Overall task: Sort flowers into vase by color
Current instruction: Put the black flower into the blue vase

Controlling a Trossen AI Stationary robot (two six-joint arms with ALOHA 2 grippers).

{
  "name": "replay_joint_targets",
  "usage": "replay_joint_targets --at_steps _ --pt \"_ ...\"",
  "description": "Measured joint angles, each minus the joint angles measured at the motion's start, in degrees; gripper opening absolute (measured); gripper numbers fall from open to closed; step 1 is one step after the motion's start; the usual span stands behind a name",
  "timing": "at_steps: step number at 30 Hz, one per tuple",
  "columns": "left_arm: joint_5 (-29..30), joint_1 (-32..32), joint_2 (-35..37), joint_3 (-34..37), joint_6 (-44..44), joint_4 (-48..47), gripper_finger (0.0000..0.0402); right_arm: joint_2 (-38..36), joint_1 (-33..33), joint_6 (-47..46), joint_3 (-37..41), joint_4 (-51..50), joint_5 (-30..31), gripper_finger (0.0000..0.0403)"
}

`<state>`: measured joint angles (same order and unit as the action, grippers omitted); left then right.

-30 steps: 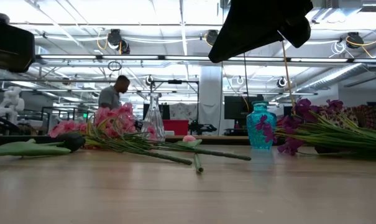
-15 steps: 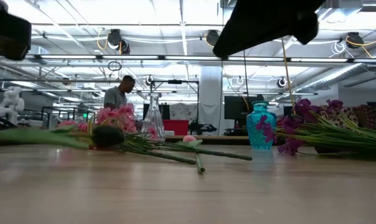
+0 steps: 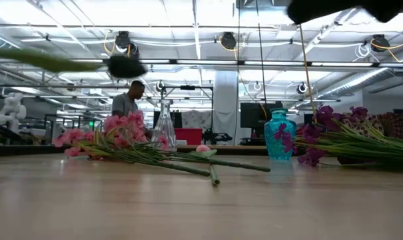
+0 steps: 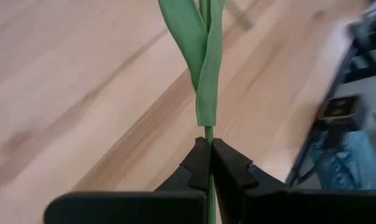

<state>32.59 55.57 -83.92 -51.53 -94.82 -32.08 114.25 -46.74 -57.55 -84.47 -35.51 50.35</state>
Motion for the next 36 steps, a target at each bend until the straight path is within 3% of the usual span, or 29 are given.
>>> replay_joint_targets --at_steps 5,12,15,21,28,33,36 --pt "4.2 -3.0 0.0 0.0 13.4 10.1 0.0011 -1.5 -2.7 3.6 0.0 -0.6 -7.0 0.0004" --pt "3.2 -10.9 0.0 0.0 43.3 34.7 0.0011 -5.9 -5.8 14.0 0.0 3.0 -15.8 0.0004" --pt "1.0 -14.5 0.0 0.0 56.8 44.1 0.0011 -7.4 -6.0 19.6 0.0 5.2 -13.3 0.0004" --pt "-3.6 -23.5 0.0 -0.1 76.3 55.0 0.0009 -7.8 -3.3 24.6 1.3 6.0 -0.6 0.0004" --pt "-15.0 -34.1 0.0 -0.1 85.4 62.2 0.0003 -7.7 4.2 28.8 9.7 21.6 0.0 0.0004" --pt "-19.1 -39.2 0.0 0.9 88.1 66.3 0.0002 -9.0 10.2 33.4 19.9 30.5 -4.6 0.0004" --pt "-20.5 -41.5 0.0 2.9 88.2 70.7 0.0001 -11.4 14.2 34.6 28.6 41.4 -8.5 0.0004"
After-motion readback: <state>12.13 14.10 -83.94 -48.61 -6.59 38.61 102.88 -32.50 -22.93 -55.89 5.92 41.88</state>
